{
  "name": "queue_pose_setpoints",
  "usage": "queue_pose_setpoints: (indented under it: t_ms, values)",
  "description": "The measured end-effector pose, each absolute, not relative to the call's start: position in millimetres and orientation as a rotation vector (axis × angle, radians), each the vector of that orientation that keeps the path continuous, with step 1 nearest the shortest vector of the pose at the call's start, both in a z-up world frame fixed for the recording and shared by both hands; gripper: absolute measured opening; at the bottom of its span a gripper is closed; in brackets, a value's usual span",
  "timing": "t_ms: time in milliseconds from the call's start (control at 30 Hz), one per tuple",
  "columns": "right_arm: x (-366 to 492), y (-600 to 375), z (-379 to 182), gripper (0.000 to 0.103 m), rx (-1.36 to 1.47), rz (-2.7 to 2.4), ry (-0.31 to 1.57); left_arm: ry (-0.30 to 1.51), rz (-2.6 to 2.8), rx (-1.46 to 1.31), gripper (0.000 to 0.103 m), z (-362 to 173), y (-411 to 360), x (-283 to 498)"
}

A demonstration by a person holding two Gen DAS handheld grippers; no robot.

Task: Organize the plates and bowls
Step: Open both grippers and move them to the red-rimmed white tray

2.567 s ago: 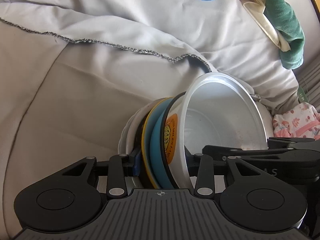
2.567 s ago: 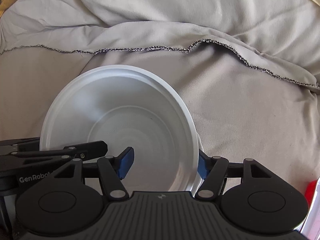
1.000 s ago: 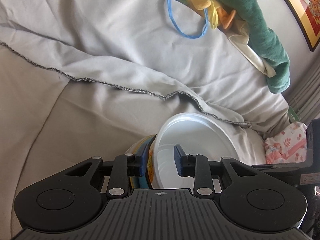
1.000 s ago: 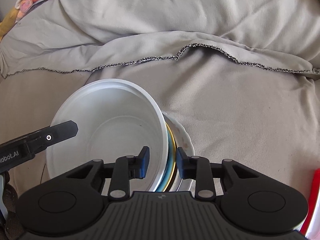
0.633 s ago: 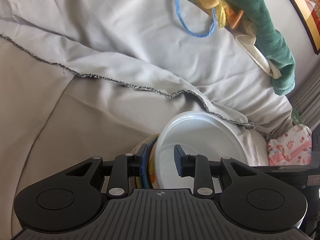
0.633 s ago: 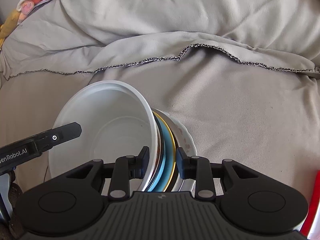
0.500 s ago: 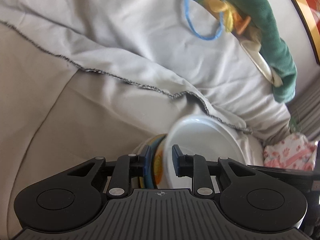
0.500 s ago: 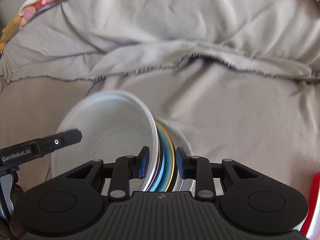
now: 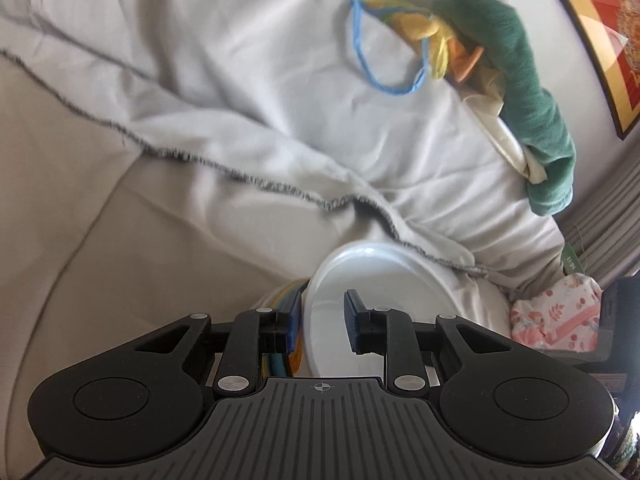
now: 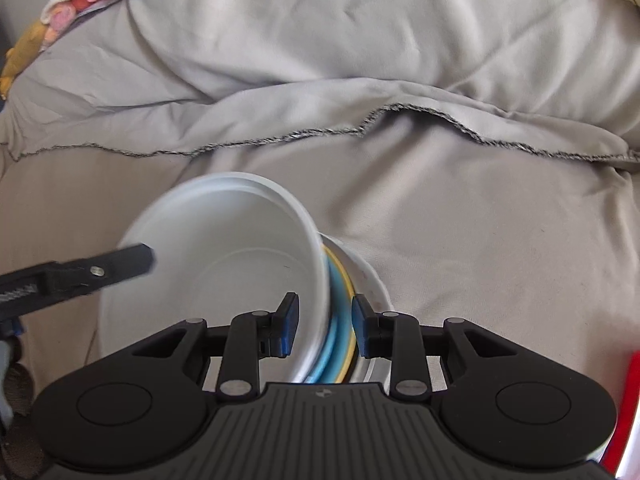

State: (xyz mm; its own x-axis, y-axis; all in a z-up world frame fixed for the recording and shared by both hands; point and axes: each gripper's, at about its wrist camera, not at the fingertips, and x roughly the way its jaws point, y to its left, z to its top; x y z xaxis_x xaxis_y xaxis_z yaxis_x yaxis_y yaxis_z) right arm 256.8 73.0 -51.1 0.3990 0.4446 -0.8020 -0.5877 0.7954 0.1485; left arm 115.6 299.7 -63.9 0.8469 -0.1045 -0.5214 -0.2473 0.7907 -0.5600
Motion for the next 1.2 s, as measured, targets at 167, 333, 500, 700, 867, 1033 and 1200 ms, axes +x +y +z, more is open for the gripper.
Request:
queue_pose_setpoints:
  t_ms: [167,333,500,700,867,1033,1200]
  values:
    - [248.0,42.3,-35.2,0.029,-0.081,0.72,0.921,0.468,0.129,-0.612,0.027,-35.8,284.7,99.2]
    - [245.4,-20.0,-8.0,0.029,0.026,0.709,0.84,0.452,0.062,-0.616,0.027,-10.9,244.1,110.5]
    - [260.6,-117.8,-10.4,0.029,0.125,0.574,0.832,0.62,-0.083,-0.538,0.027,0.2,161.0,166.1]
    - [293.6,-251.5,-45.3,0.029,0.289,0.325,0.901,0.867,-0.32,-0.438,0.027,-37.2,33.3,239.5]
    - [305.9,-310.0,-86.0,0.032,0.372,0.167,0.95,1.041,-0.438,-0.38,0.027,-89.1,-50.0,271.3]
    - [311.5,-332.7,-108.1,0.042,0.39,0.085,0.932,1.086,-0.354,-0.275,0.027,-116.8,-77.8,277.4]
    - [316.9,-321.1,-123.4,0.043,0.41,0.161,1.005,1.098,-0.352,-0.317,0.018,-122.0,-65.6,279.2]
